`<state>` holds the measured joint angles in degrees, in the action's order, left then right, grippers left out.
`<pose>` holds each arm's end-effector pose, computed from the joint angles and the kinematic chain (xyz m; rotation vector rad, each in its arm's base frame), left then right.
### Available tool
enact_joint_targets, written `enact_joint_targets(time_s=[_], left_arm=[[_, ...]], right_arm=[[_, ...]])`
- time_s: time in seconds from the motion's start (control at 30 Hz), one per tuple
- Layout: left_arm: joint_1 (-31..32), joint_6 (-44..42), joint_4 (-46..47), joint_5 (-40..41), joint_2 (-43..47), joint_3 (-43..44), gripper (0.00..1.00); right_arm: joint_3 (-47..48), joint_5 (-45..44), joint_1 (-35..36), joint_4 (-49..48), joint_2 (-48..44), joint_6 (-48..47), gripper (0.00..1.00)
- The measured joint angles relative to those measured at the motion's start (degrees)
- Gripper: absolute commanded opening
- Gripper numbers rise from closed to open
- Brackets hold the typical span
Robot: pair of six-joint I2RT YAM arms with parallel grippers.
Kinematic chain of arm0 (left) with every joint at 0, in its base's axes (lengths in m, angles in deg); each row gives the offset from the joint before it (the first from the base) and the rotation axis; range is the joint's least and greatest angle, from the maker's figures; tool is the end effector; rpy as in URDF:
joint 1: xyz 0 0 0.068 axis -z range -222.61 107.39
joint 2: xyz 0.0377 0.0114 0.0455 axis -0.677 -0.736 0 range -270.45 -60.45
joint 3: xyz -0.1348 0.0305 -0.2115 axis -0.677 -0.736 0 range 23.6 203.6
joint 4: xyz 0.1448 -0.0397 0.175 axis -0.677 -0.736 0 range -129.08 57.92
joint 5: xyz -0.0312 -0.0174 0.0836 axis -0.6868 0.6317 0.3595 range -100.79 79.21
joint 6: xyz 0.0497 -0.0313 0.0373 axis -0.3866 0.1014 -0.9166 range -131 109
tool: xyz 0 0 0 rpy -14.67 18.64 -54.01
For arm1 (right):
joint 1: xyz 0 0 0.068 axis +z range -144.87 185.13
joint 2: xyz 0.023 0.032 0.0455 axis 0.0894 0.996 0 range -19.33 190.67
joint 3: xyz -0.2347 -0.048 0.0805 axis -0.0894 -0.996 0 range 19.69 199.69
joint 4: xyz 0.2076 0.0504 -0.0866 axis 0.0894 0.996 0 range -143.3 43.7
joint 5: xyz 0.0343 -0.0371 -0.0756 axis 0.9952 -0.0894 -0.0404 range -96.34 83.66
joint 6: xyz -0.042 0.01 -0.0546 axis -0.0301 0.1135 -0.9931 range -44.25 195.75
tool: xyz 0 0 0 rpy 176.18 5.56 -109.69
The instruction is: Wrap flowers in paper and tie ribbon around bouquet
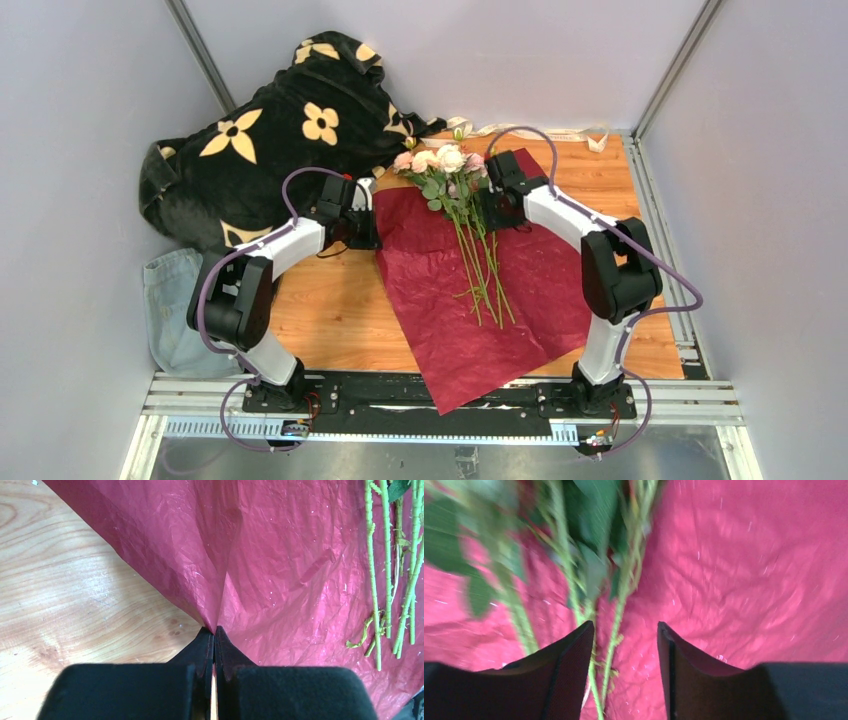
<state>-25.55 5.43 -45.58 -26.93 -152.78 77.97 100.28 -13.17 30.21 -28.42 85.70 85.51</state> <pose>0.2953 -0.1071 0.1731 0.1386 2.5120 -0.5943 0.3521 0.1573 0.2167 -0.2704 2.4125 0.1311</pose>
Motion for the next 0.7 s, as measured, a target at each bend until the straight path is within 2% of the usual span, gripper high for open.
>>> enact_joint_targets(time_s=[0.17,0.27,0.7], left_arm=[[-0.02,0.35,0.04,-0.48,-0.02,-0.04,0.0],[-0.02,0.61,0.07,-0.61,-0.02,-0.17,0.0],[-0.02,0.52,0.07,0.7,0.2,-0.46,0.0]], right_arm=[[-8.92,1.2,-1.09,2.84,0.61,2.12,0.37],[-12.07,2.45,-0.76,2.38,-0.37,3.04,0.35],[-12.26,8.92,4.33,1.36,-0.94,5.51,0.31]])
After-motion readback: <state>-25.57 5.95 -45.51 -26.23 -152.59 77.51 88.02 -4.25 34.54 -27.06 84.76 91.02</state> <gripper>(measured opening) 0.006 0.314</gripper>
